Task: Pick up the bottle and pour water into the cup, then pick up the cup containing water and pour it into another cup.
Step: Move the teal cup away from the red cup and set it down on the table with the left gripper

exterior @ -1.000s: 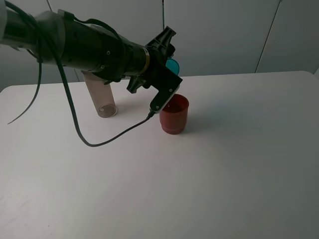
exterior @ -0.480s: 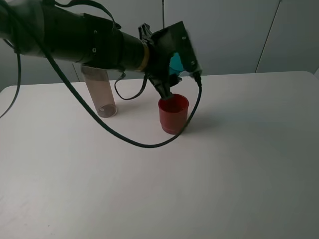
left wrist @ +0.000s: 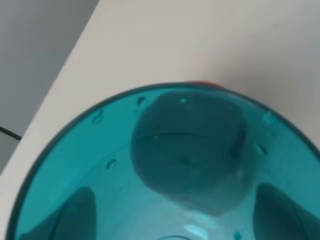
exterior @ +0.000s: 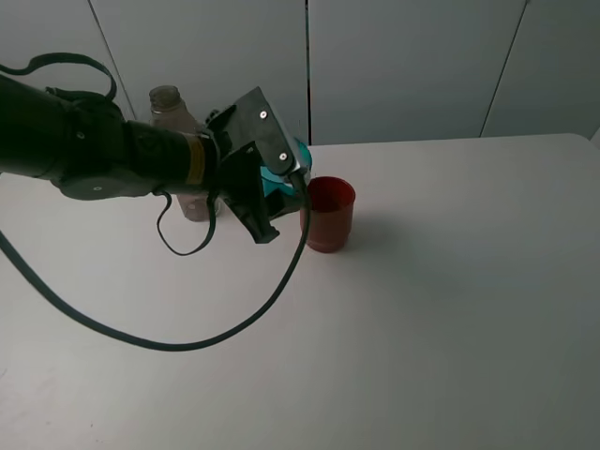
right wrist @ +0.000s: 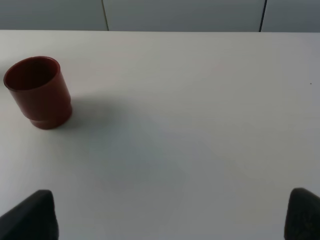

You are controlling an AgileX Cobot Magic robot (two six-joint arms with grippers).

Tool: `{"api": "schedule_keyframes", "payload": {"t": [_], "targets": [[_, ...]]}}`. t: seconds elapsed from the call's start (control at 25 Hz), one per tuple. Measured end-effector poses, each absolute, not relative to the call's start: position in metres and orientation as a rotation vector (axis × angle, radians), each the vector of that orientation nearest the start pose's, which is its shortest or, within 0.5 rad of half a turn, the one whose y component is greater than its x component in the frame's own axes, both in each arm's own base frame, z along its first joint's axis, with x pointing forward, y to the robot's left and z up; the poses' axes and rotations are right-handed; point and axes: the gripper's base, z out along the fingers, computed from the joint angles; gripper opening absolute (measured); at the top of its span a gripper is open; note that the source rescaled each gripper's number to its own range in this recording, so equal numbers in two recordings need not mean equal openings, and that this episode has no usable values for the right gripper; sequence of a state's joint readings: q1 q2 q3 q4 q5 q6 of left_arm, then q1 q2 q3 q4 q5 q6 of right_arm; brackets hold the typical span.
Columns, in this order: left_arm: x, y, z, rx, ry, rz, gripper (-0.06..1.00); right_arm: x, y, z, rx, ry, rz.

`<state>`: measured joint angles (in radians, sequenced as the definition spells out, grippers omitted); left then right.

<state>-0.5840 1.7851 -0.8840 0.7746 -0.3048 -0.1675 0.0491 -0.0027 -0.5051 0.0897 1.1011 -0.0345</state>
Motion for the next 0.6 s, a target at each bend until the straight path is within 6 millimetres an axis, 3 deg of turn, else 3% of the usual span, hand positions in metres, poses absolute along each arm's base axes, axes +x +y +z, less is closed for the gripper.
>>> {"api": "schedule_keyframes", "payload": {"t": [0.28, 0.6], "targets": [[0.283, -0.166, 0.154, 1.118, 1.642, -0.443, 0.4, -0.008, 0.007, 0.276, -0.094, 2.073, 0.117], [0.292, -0.144, 0.111, 1.081, 1.779, -0.518, 0.4, -0.008, 0.007, 0.276, -0.094, 2.073, 0.117]]}}
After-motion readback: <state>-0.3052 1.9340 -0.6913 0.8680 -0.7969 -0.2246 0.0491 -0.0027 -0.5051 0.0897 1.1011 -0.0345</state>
